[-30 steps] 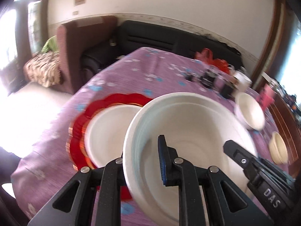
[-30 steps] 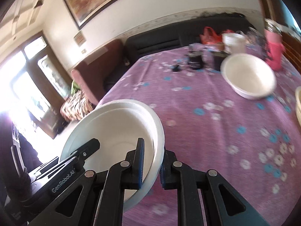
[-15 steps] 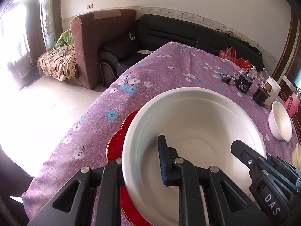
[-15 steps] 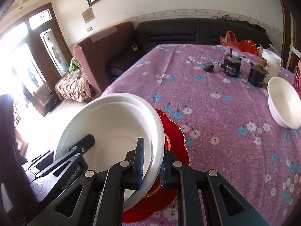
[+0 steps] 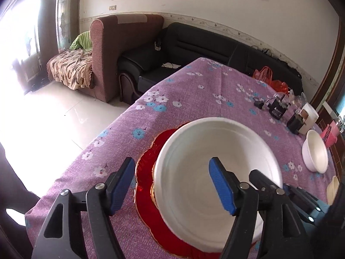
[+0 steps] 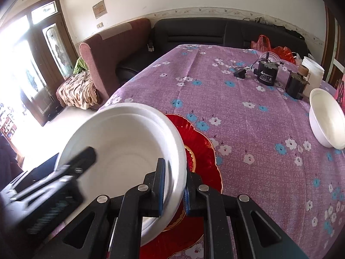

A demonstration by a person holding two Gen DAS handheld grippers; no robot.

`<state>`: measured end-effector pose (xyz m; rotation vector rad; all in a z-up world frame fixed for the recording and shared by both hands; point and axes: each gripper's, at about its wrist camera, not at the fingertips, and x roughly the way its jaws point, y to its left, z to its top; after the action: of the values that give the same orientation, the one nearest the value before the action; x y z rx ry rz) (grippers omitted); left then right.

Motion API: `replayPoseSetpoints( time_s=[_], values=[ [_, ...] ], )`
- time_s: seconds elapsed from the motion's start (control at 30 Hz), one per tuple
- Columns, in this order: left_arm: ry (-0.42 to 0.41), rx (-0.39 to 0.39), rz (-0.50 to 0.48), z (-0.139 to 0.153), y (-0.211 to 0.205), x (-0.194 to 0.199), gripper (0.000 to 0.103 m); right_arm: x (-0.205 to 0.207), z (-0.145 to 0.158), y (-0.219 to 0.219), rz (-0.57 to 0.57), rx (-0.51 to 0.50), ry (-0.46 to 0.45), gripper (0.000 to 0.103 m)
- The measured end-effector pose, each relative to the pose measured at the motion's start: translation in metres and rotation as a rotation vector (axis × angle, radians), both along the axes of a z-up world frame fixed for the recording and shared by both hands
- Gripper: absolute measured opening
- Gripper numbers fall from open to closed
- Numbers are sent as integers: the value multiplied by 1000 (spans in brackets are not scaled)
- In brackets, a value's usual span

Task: Organize plates and bowls
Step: 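Lower the white bowl onto the stack, open the left then right gripper, then move both grippers to the remaining white paper bowl near the thermos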

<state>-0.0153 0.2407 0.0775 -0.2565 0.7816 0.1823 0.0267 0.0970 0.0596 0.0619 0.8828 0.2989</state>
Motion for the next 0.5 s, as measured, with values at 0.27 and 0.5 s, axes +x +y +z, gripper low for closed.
replayPoseSetpoints(
  time_s=[0.27, 0.5],
  values=[
    [-46, 43, 0, 20, -14, -29, 79, -13, 20, -21, -32, 55, -69, 45],
    [-48, 123, -61, 26, -49, -46, 79, -44, 37, -59, -59, 84, -108, 55]
  ],
)
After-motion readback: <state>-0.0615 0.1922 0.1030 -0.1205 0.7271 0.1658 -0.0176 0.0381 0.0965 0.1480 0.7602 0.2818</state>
